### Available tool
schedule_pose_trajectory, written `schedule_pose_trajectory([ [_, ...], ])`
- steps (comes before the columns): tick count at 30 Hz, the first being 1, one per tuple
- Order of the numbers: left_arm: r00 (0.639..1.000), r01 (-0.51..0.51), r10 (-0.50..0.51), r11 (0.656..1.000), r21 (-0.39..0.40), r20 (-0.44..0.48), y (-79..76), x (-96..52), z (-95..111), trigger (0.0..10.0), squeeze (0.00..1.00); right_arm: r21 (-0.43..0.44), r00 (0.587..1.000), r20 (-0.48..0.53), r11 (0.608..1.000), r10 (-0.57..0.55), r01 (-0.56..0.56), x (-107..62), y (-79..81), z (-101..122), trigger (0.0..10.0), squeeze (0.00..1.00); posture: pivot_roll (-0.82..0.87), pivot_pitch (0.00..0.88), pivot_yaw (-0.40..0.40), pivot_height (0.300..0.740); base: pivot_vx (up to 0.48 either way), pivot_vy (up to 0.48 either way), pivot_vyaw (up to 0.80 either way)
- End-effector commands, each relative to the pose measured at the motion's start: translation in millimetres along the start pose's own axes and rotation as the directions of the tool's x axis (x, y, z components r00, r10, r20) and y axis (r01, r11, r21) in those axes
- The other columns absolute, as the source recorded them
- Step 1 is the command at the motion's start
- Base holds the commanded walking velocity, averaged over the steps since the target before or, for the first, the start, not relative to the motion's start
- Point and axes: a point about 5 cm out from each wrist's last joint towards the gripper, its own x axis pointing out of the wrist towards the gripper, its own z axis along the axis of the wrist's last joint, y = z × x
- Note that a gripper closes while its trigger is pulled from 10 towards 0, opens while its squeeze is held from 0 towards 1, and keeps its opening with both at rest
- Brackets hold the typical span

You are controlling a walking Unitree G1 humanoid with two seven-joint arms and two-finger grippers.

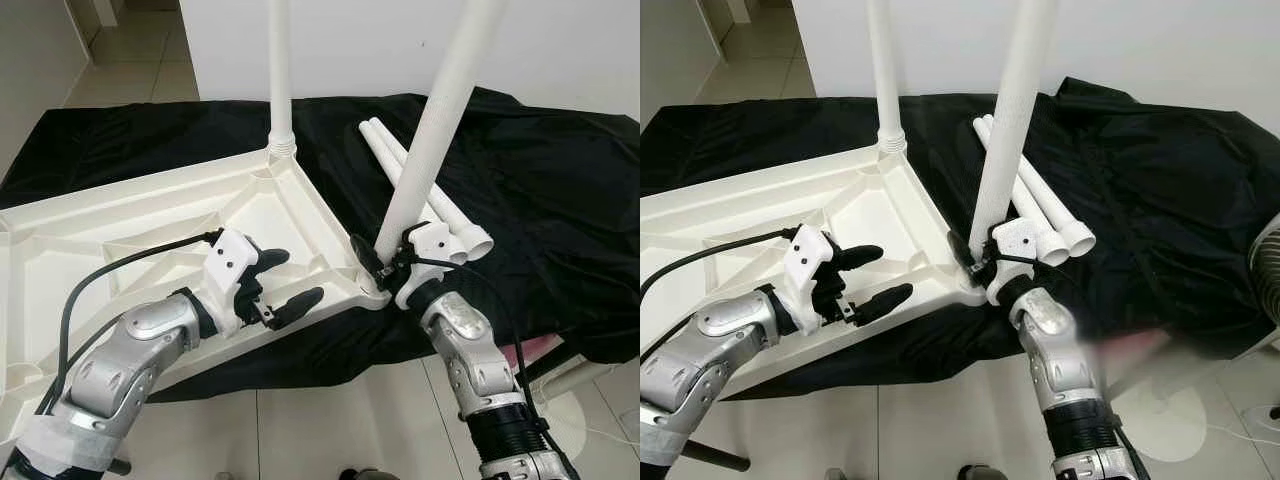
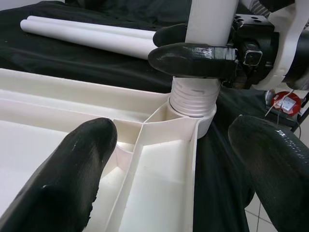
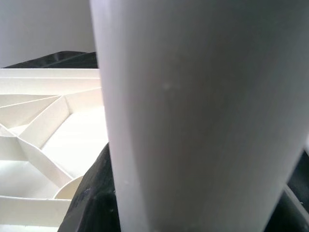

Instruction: Building children table

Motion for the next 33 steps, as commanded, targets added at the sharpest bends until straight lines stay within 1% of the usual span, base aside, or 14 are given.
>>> schedule_pose_trajectory([
  [1,0.992,0.124,-0.124,0.992,0.010,-0.009,-6.9,-0.6,-1.7,10.0,0.00,0.027,0.990,-0.132,0.998,-0.050,0.054,-11.6,0.1,-29.6,10.0,0.00,-0.06,0.123,-0.009,0.740,0.000,0.000,0.00],
  [3,0.992,0.124,-0.124,0.992,0.010,-0.009,-6.9,-0.6,-1.7,10.0,0.00,0.027,0.990,-0.132,0.998,-0.050,0.054,-11.6,0.1,-29.6,10.0,0.00,-0.06,0.123,-0.009,0.740,0.000,0.000,0.00],
  [7,0.993,0.119,-0.119,0.993,0.009,-0.008,-5.5,-0.4,-1.7,10.0,0.00,0.056,0.987,-0.088,0.988,-0.138,0.143,-10.5,5.6,-23.3,10.0,0.00,-0.06,0.121,-0.012,0.740,0.000,0.000,0.00],
  [8,0.993,0.119,-0.119,0.993,0.009,-0.008,-5.5,-0.4,-1.7,10.0,0.00,0.056,0.987,-0.088,0.988,-0.138,0.143,-10.5,5.6,-23.3,10.0,0.00,-0.06,0.121,-0.012,0.740,0.000,0.000,0.00],
  [9,0.993,0.119,-0.119,0.993,0.009,-0.008,-5.0,0.1,-1.6,10.0,0.00,0.074,0.980,-0.080,0.979,-0.182,0.188,-9.8,7.0,-22.6,10.0,0.00,-0.06,0.120,-0.016,0.740,0.000,0.000,0.00],
  [10,0.993,0.119,-0.119,0.993,0.009,-0.008,-5.0,0.1,-1.6,10.0,0.00,0.074,0.980,-0.080,0.979,-0.182,0.188,-9.8,7.0,-22.6,10.0,0.00,-0.06,0.120,-0.016,0.740,0.000,0.000,0.00],
  [12,0.993,0.117,-0.117,0.993,0.009,-0.008,-4.0,0.5,-1.4,10.0,0.00,0.128,0.954,-0.078,0.946,-0.289,0.297,-9.0,9.0,-22.3,10.0,0.00,-0.06,0.120,-0.016,0.740,0.000,0.000,0.00],
  [13,0.993,0.117,-0.117,0.993,0.009,-0.008,-4.0,0.5,-1.4,10.0,0.00,0.128,0.954,-0.078,0.946,-0.289,0.297,-9.0,9.0,-22.3,10.0,0.00,-0.06,0.120,-0.016,0.740,0.000,0.000,0.00],
  [15,0.993,0.116,-0.116,0.993,0.009,-0.007,-4.1,0.6,-1.5,10.0,0.00,0.152,0.930,-0.076,0.918,-0.359,0.367,-7.7,10.6,-21.1,10.0,0.00,-0.06,0.114,-0.019,0.740,0.000,0.000,0.00],
  [17,0.993,0.117,-0.116,0.993,0.009,-0.007,-4.3,0.6,-1.6,10.0,0.00,0.156,0.922,-0.075,0.908,-0.381,0.388,-7.0,11.1,-20.5,10.0,0.00,-0.06,0.114,-0.019,0.740,0.000,0.000,0.00],
  [21,0.993,0.117,-0.117,0.993,0.011,-0.006,-4.5,0.9,-1.4,10.0,0.00,0.144,0.885,-0.080,0.874,-0.458,0.465,-4.1,13.8,-18.1,10.0,0.00,-0.06,0.106,-0.025,0.740,0.000,0.000,0.00],
  [24,0.993,0.116,-0.116,0.993,0.012,-0.005,-4.3,1.0,-1.3,10.0,0.00,0.131,0.884,-0.076,0.874,-0.461,0.467,-2.4,16.1,-17.0,10.0,0.00,-0.06,0.104,-0.027,0.740,0.000,0.000,0.00],
  [28,0.994,0.106,-0.106,0.994,0.014,0.000,-3.2,1.2,-0.7,10.0,0.00,0.019,0.928,-0.052,0.928,-0.370,0.371,3.1,27.1,-14.1,10.0,0.00,-0.06,0.097,-0.033,0.740,0.000,0.000,0.00],
  [33,0.995,0.102,-0.102,0.995,0.015,0.002,-2.7,0.8,-1.0,10.0,0.00,-0.017,0.951,-0.044,0.952,-0.307,0.307,3.7,29.1,-13.8,10.0,0.00,-0.05,0.091,-0.036,0.740,0.000,0.000,0.00],
])
